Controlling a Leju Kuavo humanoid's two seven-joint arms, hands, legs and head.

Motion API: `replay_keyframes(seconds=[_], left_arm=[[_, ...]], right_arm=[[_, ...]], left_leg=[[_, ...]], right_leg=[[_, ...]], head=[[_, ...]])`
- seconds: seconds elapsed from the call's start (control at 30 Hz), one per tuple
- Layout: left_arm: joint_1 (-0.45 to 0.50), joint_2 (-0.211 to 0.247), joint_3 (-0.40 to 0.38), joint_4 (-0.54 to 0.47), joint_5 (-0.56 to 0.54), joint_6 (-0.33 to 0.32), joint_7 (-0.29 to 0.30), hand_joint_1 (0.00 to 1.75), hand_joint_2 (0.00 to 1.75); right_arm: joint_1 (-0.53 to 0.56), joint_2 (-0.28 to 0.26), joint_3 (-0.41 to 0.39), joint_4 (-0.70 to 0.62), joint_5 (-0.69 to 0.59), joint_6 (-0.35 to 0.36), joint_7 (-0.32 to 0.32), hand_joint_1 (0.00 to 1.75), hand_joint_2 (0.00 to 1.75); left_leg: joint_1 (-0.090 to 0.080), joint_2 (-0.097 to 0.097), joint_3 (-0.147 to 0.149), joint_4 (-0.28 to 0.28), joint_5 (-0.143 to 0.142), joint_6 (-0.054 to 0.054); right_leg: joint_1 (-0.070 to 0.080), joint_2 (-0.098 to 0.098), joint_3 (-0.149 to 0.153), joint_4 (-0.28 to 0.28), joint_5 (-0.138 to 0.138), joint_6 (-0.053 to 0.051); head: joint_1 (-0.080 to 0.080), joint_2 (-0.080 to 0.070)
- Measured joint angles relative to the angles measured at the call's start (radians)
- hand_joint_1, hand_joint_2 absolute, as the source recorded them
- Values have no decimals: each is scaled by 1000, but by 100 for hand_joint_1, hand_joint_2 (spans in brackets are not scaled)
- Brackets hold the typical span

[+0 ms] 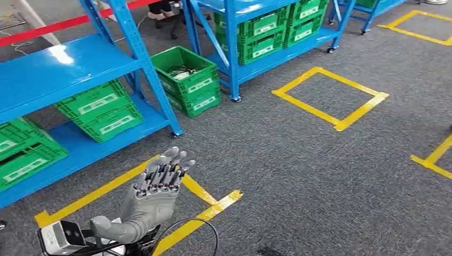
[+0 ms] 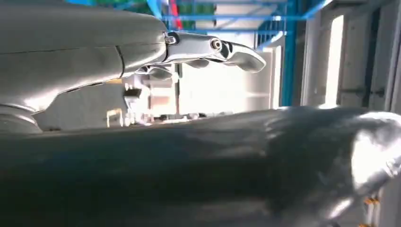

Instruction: Take the parts from the cabinet and place them on the table.

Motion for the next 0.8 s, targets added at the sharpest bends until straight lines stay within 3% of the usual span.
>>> replay_keyframes(seconds=[0.03, 0.07, 0.1, 0.17, 0.2, 0.23, 0.33, 0.37, 0.4, 0.43, 0.47, 0.5, 0.53, 0.57, 0.6, 0.63, 0.67, 0.7, 0.73, 0.77, 0.8], left_arm=[[0, 1, 0, 0, 0, 0, 0, 0, 0], [1, 2, 0, 0, 0, 0, 0, 0, 0], [1, 3, 0, 0, 0, 0, 0, 0, 0], [1, 3, 0, 0, 0, 0, 0, 0, 0], [0, 3, 0, 0, 0, 0, 0, 0, 0], [-1, 3, 0, 0, 0, 0, 0, 0, 0], [1, 3, 1, 0, 0, -2, 0, 0, 0], [1, 3, 1, 0, 0, -2, 0, 0, 0], [1, 3, 1, 0, 0, -3, -1, 0, 0], [-3, 3, 1, 0, 2, -3, -1, 0, 0], [-4, 1, 1, 0, 2, -3, 0, 0, 0], [-2, 2, 1, 0, 2, -3, 0, 0, 0], [-1, 2, 1, 1, 2, -3, 0, 0, 0], [0, 2, 1, 2, 2, -3, 0, 0, 0], [0, 2, 1, 3, 2, -3, 0, 0, 0], [0, 2, 1, 3, 2, -3, 0, 0, 0], [0, 2, 1, 3, 2, -3, 0, 0, 0], [0, 1, 1, 3, 2, -3, 0, 0, 0], [-1, 1, 1, 3, 2, -3, 0, 0, 0], [0, 0, 1, 3, 2, -3, 1, 0, 0], [1, 2, 0, 3, 2, -4, 1, 0, 0]], right_arm=[[1, -1, 0, 0, 0, 0, 0, 0, 0], [0, -2, 0, 0, 0, 0, 0, 0, 0], [-1, -2, 0, 0, 0, 0, 0, 0, 0], [-1, -2, 0, 0, 3, 0, 3, 0, 0], [1, -2, 0, 0, 5, 0, 4, 0, 0], [1, -2, 0, 0, 5, 0, 6, 0, 0], [-1, -2, 1, 0, 8, 1, 8, 0, 0], [-4, -2, 1, 0, 9, 1, 8, 0, 0], [-3, -3, 1, 0, 8, 2, 7, 0, 0], [-4, -3, 2, 0, 8, 2, 5, 0, 0], [-5, -3, 2, 0, 8, 5, 3, 0, 0], [-5, -3, 1, 0, 8, 6, 1, 0, 0], [-9, -3, 1, 0, 8, 6, 0, 0, 0], [-10, -3, 1, 0, 8, 6, 0, 0, 0], [-10, -3, 1, 0, 8, 6, 1, 0, 0], [-10, -4, 1, 0, 9, 6, 2, 0, 0], [-9, -4, 1, 0, 9, 6, 3, 0, 0], [-7, -4, 1, 0, 8, 5, 3, 0, 0], [-7, -3, 1, 0, 6, 5, 0, 0, 0], [-7, -3, 1, 0, 5, 5, -1, 0, 0], [-9, -3, 1, 0, 2, 5, -1, 0, 0]], left_leg=[[1, 9, -28, 53, -14, 0], [1, 12, -35, 62, -6, 2], [0, 14, -17, 26, 32, 7], [-7, 31, 63, -135, 123, 26], [-18, 75, 93, -194, 130, 39], [-31, 102, 102, -208, 118, 43], [-31, 68, 103, -226, 111, 47], [-20, 58, 119, -245, 117, 50], [-16, 48, 127, -257, 120, 51], [-13, 39, 129, -258, 120, 53], [-11, 28, 129, -258, 120, 56], [-11, 18, 130, -258, 118, 58], [-11, 6, 130, -257, 117, 59], [-11, -9, 131, -256, 116, 58], [-10, -26, 134, -255, 115, 57], [-9, -42, 137, -254, 112, 55], [-7, -58, 140, -251, 109, 50], [-5, -69, 139, -245, 105, 44], [-11, -82, 129, -234, 103, 37], [-7, -91, 122, -235, 107, 33], [-5, -100, 122, -236, 109, 28]], right_leg=[[3, -16, 2, 0, -3, -2], [4, -27, 5, 0, -6, -2], [7, -42, 11, 0, -11, -2], [11, -68, 26, 0, -21, -1], [12, -77, 31, -3, -26, 1], [20, -88, 33, -3, -30, 7], [21, -125, 46, -19, -32, 17], [25, -129, 51, -24, -38, 24], [21, -77, 48, -10, -46, 27], [19, -36, 20, 38, -72, 27], [19, -18, -22, 115, -103, 29], [19, -13, -65, 190, -130, 31], [20, -11, -104, 248, -141, 33], [20, -10, -121, 262, -125, 35], [19, -10, -115, 230, -84, 35], [17, -7, -90, 161, -30, 36], [13, 8, -59, 76, 22, 37], [6, 46, -36, 19, 35, 39], [1, 86, -26, -4, 20, 39], [4, 76, -18, 1, 16, 28], [6, 69, -18, -1, 16, 25]], head=[[0, 0], [0, 0], [0, 0], [0, 0], [1, 0], [0, 0], [-2, 0], [1, 0], [4, 0], [5, 0], [8, 0], [11, 0], [10, 0], [13, 0], [12, 0], [13, 0], [13, 0], [12, 0], [15, 0], [14, 0], [14, 0]])
